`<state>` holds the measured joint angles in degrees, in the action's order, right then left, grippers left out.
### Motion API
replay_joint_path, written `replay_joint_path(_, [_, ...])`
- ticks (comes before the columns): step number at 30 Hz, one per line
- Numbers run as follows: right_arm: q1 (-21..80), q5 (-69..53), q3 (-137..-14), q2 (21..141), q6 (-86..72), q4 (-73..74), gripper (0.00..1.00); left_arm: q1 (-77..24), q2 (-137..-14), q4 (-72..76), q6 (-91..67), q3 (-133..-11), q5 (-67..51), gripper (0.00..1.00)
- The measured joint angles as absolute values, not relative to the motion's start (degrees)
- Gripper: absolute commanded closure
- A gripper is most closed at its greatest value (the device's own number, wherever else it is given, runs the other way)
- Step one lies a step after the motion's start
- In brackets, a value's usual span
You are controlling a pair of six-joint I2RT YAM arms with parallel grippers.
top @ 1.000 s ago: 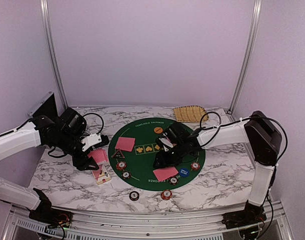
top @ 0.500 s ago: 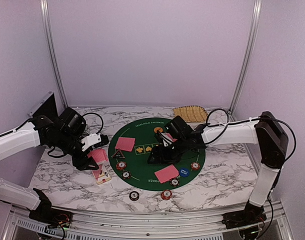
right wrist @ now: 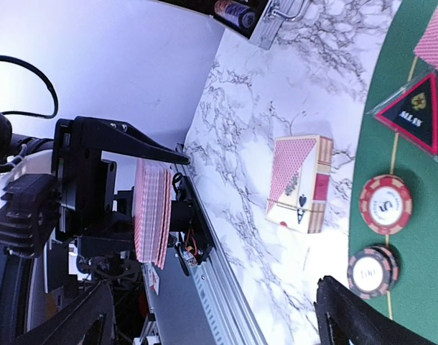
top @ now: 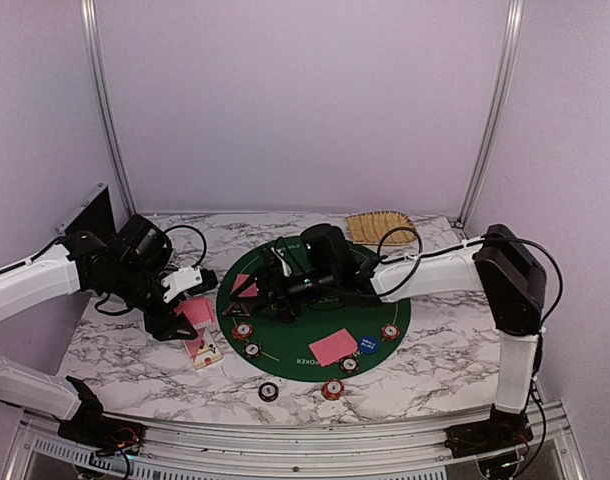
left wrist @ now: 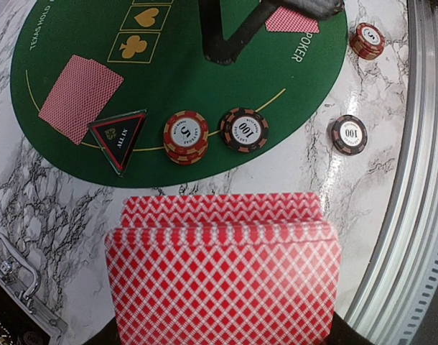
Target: Distribute texas hold em gaming equipment
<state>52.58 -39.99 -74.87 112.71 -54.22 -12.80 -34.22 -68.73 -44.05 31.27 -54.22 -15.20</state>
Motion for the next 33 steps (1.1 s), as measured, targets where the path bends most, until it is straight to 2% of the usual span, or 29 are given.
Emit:
replay_joint_path(6, [54.5,-43.53,-77.41,118.85,-59.94,-18.72,0.04,-34.22,-68.47,-44.05,31.29,-54.22,-15.2,1.0])
replay_joint_path(16, [55.77,-45.95,-81.14,121.71,-65.01,-25.52,0.05,-34.22,-68.47,-44.05,31.27,-54.22,-15.2,1.0])
replay_joint_path(33, [58.08,-47.48,-90.76,129.95,-68.23,-26.68,0.06,-34.22,-68.47,-44.03,31.27,-54.22,-15.55,1.0])
